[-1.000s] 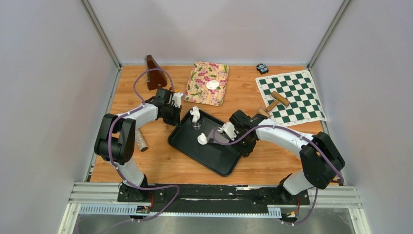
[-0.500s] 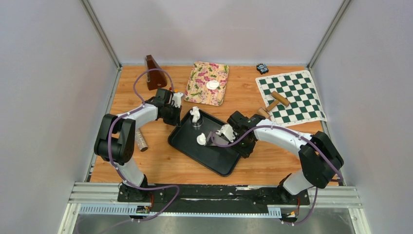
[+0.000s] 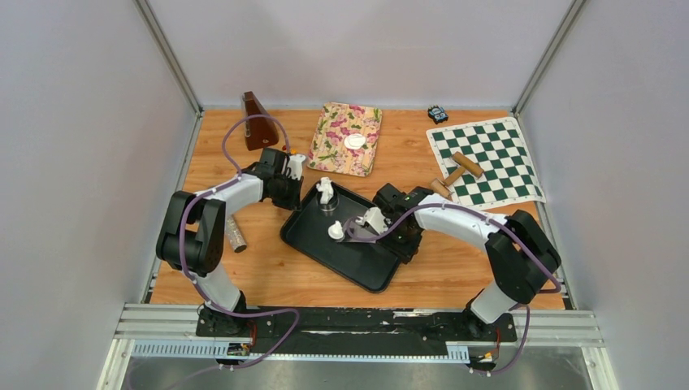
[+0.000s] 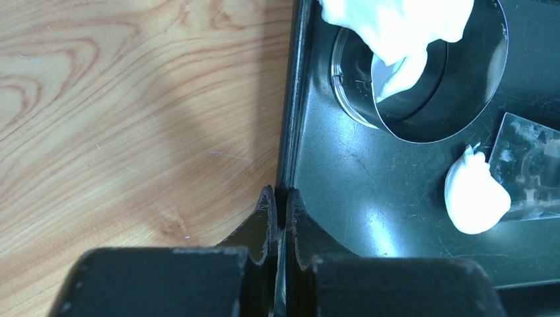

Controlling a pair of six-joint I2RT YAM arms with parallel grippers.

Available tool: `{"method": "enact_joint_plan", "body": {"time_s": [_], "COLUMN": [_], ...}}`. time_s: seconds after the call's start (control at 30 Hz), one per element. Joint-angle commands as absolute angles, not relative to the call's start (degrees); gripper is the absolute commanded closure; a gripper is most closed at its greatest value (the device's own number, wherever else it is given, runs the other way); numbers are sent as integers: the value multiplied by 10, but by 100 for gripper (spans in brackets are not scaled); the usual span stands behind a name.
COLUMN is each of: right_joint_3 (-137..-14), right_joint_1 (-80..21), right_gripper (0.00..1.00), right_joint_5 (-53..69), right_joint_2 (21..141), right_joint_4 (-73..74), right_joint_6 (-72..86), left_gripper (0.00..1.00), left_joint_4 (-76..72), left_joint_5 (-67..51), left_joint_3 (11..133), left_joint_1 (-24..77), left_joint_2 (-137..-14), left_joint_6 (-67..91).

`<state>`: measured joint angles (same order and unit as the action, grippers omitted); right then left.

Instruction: Roll out the dumpling wrappers from the dough

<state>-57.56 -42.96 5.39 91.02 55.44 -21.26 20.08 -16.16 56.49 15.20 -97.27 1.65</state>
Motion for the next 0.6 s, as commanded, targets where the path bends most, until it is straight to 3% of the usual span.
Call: {"method": "enact_joint_plan", "body": {"time_s": [0.0, 0.57], "right_joint_3": [-608, -607], "right_joint_1": [-432, -395], "right_gripper": [100, 100], "right_joint_5": [29, -38], "right_joint_2": [926, 907], "right_joint_4": [527, 451], "right_joint_6": [-185, -168], "left_gripper": [100, 100], "left_joint_4": [203, 200], "left_joint_5": [-124, -129], "left_joint_3": [549, 548], "left_joint_1": [150, 150], "left_joint_2": [-963, -962], "left_joint_6": [40, 41]}}
